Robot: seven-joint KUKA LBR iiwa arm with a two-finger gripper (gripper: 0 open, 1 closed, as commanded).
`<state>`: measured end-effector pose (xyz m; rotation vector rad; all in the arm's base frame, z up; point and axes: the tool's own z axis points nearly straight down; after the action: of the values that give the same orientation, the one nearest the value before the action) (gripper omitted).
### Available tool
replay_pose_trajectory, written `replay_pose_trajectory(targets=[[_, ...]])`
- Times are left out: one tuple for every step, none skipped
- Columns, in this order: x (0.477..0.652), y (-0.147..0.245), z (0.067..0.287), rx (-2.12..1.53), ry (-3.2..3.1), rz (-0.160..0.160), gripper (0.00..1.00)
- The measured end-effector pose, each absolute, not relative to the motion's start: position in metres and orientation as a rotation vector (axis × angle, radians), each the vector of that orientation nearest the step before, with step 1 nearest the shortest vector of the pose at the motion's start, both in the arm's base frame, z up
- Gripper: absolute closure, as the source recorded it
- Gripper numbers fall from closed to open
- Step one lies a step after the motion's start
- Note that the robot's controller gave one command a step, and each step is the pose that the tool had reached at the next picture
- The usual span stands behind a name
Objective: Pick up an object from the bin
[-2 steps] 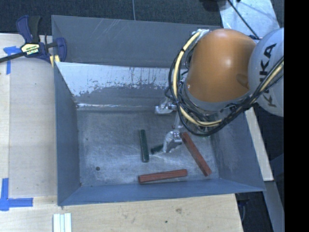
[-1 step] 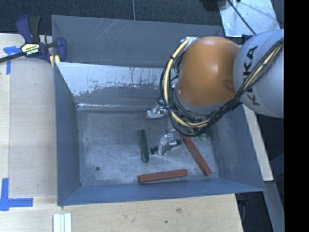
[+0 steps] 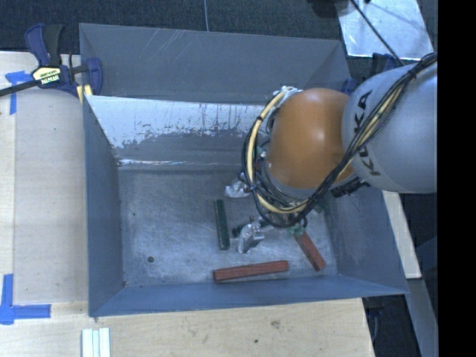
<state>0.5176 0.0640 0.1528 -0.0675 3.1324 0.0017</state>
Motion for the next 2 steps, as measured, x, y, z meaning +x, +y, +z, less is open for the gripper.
replay_pose_trajectory(targets=[[0.5397,0.0301,0.0788,0.066,3.111,0.006,1.00],[0.5397,0.0301,0.0788,0.066,3.111,0.006,1.00]])
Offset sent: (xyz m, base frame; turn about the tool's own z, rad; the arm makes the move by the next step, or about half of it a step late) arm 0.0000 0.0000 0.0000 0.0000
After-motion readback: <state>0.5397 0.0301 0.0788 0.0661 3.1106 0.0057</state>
